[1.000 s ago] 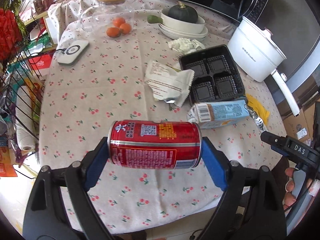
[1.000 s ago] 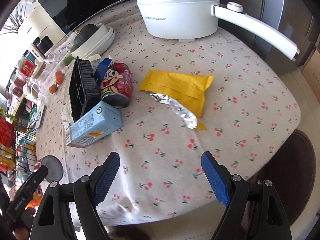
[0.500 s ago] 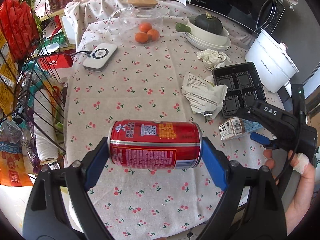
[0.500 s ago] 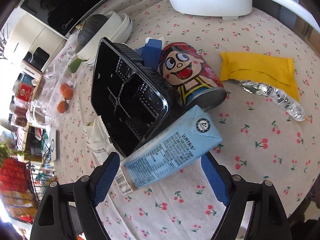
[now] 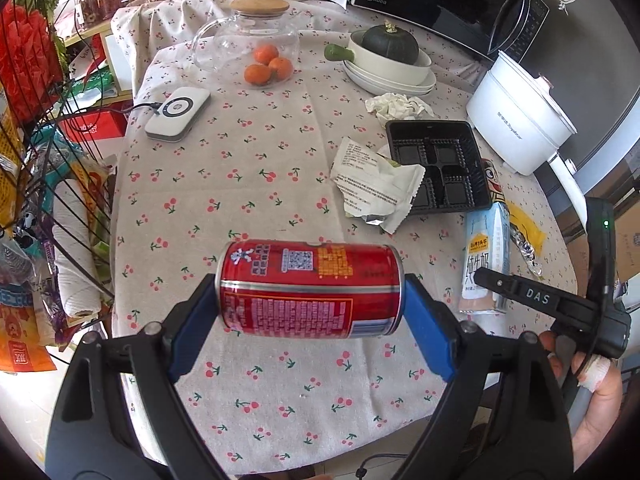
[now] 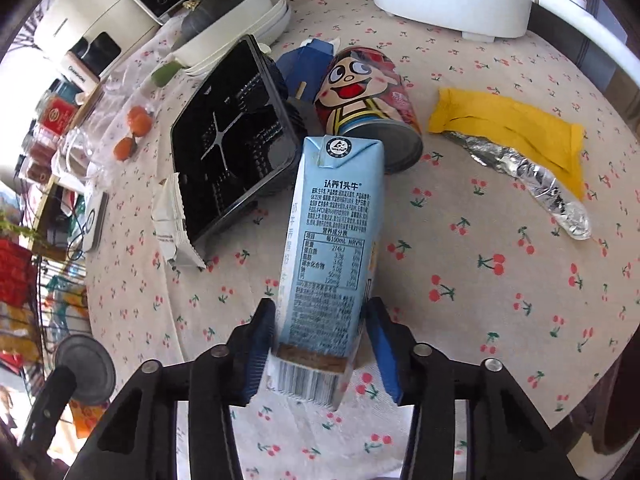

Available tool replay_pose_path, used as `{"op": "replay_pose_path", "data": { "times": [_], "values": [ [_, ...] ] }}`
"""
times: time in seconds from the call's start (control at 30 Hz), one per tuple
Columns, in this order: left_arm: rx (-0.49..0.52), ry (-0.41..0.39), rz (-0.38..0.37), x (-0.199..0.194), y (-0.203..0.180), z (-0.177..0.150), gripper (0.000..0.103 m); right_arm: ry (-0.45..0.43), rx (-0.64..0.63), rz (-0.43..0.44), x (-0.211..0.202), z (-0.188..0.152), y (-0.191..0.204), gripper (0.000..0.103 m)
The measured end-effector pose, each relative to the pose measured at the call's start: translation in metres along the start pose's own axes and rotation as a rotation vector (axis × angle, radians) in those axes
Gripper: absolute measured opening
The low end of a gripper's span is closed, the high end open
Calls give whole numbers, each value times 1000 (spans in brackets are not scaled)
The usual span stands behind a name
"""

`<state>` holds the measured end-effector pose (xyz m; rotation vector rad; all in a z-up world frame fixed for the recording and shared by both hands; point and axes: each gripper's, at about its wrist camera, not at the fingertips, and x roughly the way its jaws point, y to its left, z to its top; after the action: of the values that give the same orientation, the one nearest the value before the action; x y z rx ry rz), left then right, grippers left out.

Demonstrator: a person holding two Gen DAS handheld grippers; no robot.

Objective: Collect trash
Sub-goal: 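Carry the red can and milk carton over the brown bin with both tools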

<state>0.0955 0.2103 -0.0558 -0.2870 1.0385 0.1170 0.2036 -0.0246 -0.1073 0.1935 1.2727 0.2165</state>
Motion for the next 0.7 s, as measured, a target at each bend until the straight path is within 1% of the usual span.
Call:
{"op": "replay_pose_path", "data": {
  "times": [0.13,0.3,0.53,0.7],
  "values": [
    [9,26,-18,4,-8,-5,89,-21,-51,-37,-20,-7,-15,37],
    [13,48,-31,7,-18,-11,89,-42,-38,-27,-43,-14,-44,36],
    [53,26,-59,-1,-43,-16,89,-81,-30,-20,-79,-21,-84,36],
    [94,30,-86,0,-71,-21,89,-123,-26,-42,-102,-27,-117,37]
  ]
}}
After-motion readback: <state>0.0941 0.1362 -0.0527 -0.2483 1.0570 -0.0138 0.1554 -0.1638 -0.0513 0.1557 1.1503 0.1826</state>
